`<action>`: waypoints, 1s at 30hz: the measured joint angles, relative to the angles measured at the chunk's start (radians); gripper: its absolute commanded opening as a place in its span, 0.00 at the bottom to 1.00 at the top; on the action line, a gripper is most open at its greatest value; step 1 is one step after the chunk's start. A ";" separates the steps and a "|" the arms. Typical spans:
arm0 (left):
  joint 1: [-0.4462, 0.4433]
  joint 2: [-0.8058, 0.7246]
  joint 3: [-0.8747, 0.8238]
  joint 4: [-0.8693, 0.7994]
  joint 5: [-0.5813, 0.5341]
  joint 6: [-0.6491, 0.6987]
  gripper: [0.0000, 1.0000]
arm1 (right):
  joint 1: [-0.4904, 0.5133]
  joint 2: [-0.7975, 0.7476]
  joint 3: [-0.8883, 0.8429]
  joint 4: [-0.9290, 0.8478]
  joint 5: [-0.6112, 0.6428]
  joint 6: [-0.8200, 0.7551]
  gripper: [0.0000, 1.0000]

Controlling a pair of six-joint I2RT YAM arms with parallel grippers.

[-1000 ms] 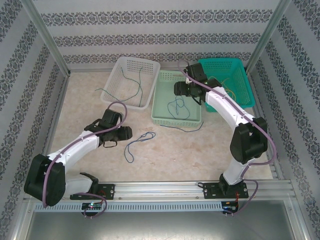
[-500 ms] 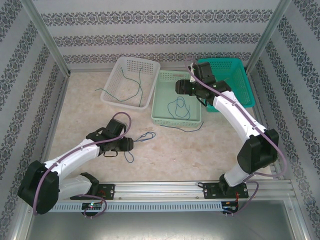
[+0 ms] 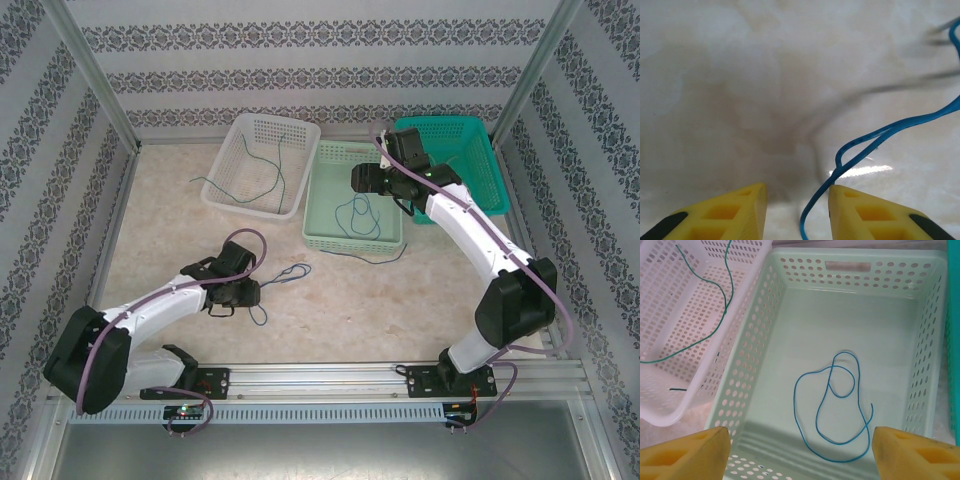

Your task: Untangle the cables

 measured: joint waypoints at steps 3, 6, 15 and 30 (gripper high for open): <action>0.000 0.027 0.000 0.000 -0.004 -0.011 0.34 | 0.000 -0.006 -0.002 0.000 0.000 0.000 0.76; 0.000 0.072 0.003 0.001 -0.009 -0.015 0.29 | 0.000 -0.012 -0.004 0.000 0.000 0.000 0.76; 0.000 0.123 0.045 -0.037 -0.039 -0.021 0.03 | -0.003 -0.038 -0.033 0.000 0.002 0.000 0.76; 0.000 -0.160 0.046 -0.010 -0.073 -0.013 0.00 | 0.136 -0.182 -0.213 0.094 0.041 -0.068 0.66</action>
